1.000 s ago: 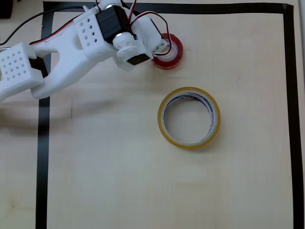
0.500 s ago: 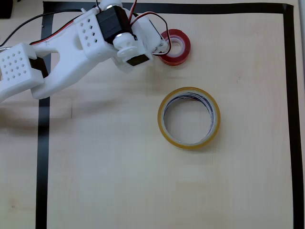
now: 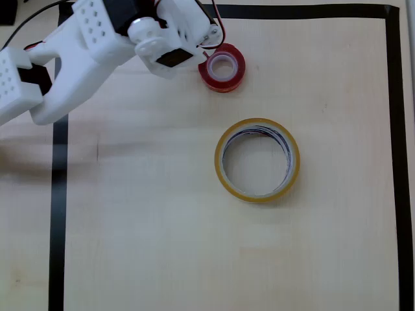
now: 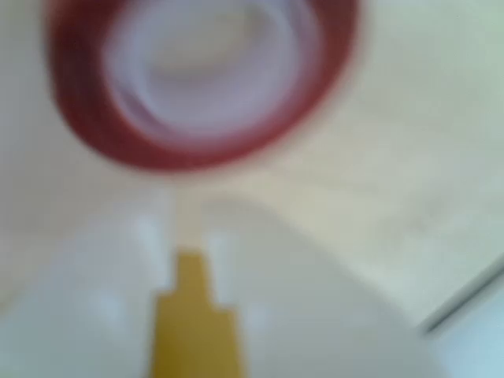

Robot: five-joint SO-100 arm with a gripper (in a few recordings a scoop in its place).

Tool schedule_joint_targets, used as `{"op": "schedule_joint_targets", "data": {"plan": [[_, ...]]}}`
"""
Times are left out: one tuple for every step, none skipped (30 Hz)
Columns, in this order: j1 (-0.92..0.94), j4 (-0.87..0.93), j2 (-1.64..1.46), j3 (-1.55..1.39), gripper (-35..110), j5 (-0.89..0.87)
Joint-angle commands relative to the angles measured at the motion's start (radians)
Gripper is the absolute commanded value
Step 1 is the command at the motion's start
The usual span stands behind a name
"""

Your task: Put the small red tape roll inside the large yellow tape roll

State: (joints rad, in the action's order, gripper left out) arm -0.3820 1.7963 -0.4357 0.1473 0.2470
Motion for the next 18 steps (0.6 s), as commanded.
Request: {"op": "schedule_joint_targets", "data": {"plan": [[0.0, 0.012, -0.172, -0.002, 3, 0.015], [0.003, 0.012, -0.166, -0.003, 6, 0.015], [0.005, 0.012, -0.158, 0.003, 7, 0.015], [0.005, 0.012, -0.149, 0.012, 9, 0.017], [0.005, 0.012, -0.135, 0.026, 11, 0.017], [0.005, 0.012, -0.118, 0.044, 13, 0.017], [0.005, 0.012, -0.097, 0.069, 14, 0.017], [0.005, 0.012, -0.077, 0.086, 15, 0.017], [0.008, 0.012, -0.061, 0.094, 16, 0.02], [0.011, 0.012, -0.049, 0.094, 17, 0.021], [0.014, 0.011, -0.035, 0.094, 17, 0.021], [0.017, 0.011, -0.02, 0.095, 16, 0.021], [0.02, 0.008, -0.006, 0.095, 16, 0.018], [0.023, 0.005, 0.005, 0.095, 16, 0.015], [0.025, 0.002, 0.015, 0.095, 15, 0.014], [0.028, -0.003, 0.025, 0.095, 15, 0.012], [0.028, -0.006, 0.032, 0.095, 14, 0.011], [0.029, -0.011, 0.04, 0.095, 14, 0.008]]}}
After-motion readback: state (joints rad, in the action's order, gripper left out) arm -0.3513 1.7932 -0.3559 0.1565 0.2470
